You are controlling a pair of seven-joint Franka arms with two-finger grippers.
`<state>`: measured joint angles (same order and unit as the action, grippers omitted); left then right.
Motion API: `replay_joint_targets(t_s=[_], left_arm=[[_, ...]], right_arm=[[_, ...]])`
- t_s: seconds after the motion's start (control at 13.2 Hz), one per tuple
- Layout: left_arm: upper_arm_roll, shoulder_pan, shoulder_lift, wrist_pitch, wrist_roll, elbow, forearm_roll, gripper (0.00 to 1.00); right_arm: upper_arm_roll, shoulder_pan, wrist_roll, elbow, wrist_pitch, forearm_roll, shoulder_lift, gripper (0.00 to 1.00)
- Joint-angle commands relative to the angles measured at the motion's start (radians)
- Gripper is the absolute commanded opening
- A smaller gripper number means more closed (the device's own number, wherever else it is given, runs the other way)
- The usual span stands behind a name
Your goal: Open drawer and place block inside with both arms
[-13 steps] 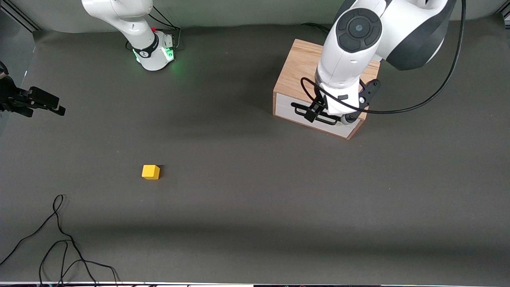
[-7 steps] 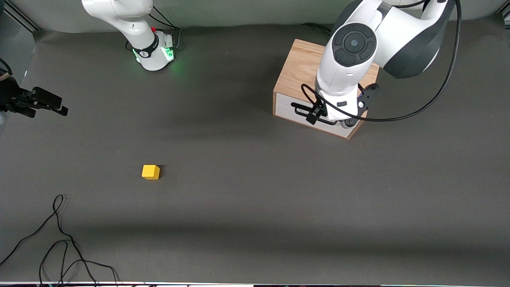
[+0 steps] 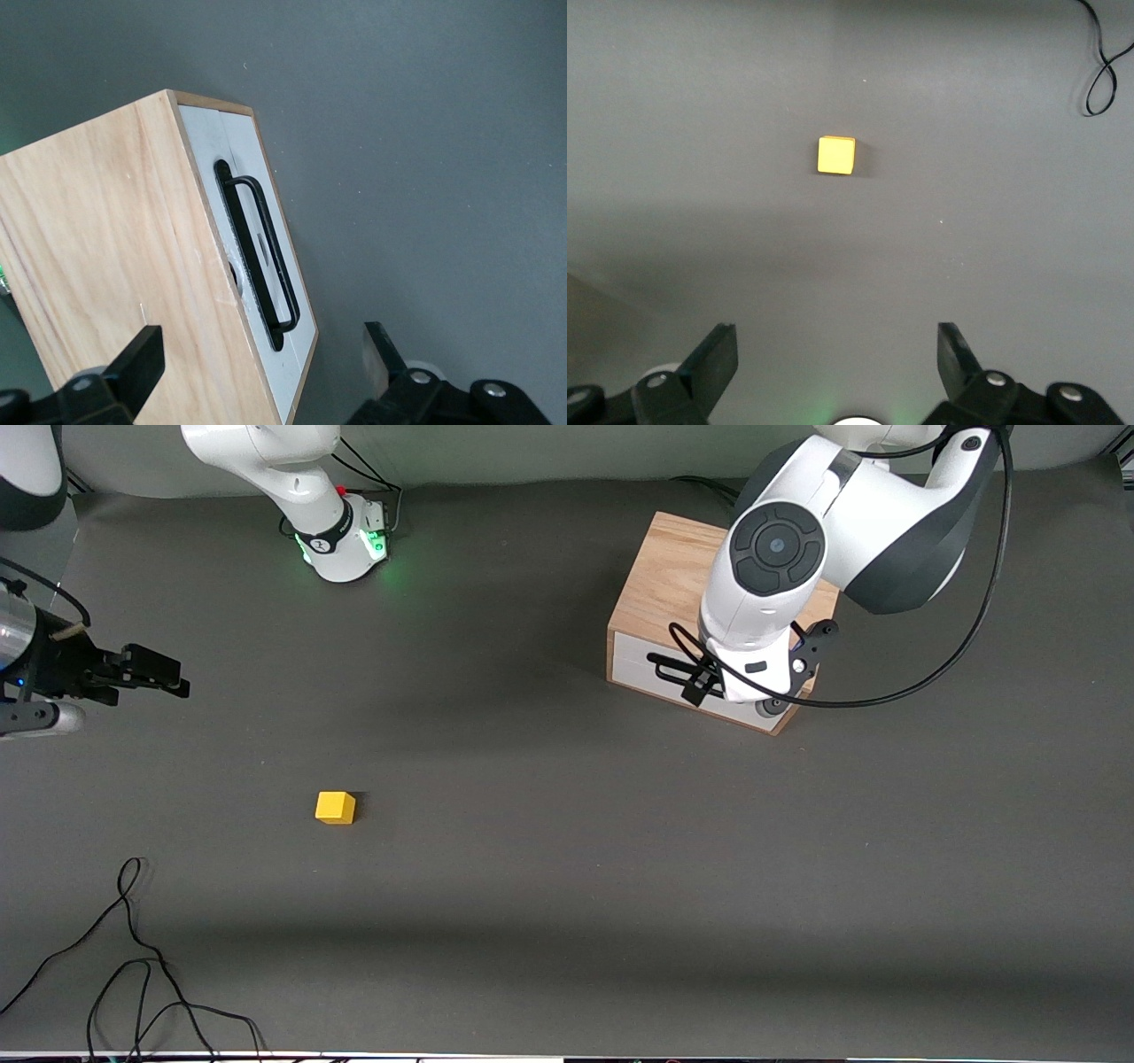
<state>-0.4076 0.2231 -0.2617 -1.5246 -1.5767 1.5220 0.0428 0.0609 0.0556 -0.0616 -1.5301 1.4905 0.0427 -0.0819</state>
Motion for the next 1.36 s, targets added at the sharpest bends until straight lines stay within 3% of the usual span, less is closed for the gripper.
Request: replay_joint_targets(t_s=[0.0,0.38,0.61,0.76,0.98,1.29], left_arm=[[-0.002,0.002,-0.017,0.009,-0.065,0.007,0.045,1.0],[0.0,-0.014,-0.045,-0.043,-0.051,0.039,0.046,1.0],[0.0,-0.039,-0.047,-0.15,-0.049,0.107,0.063,1.0],[0.0,-0.039,-0.069,-0.207,-0.061,0.122,0.066,1.0],[0.0,-0.028,-0.105,-0.25,-0.103,0.142,0.069,1.0],[-0.003,-0.005,-0.103,-0.314,-0.175,0.242,0.08,1.0]], right_arm=[[0.011,-0.003,-0.038,0.005,0.005,-0.023,-0.048,1.0],[0.014,-0.002,-0.035,-0.099,0.224,-0.026,-0.18,1.0],[0.013,0.0,-0.026,-0.227,0.439,-0.011,-0.217,1.0],[0.011,0.007,-0.015,-0.257,0.528,-0.007,-0.258,1.0],[0.011,0.007,-0.015,-0.257,0.606,0.089,-0.334,1.0],[0.007,0.01,-0.015,-0.292,0.738,0.147,-0.4,1.0]])
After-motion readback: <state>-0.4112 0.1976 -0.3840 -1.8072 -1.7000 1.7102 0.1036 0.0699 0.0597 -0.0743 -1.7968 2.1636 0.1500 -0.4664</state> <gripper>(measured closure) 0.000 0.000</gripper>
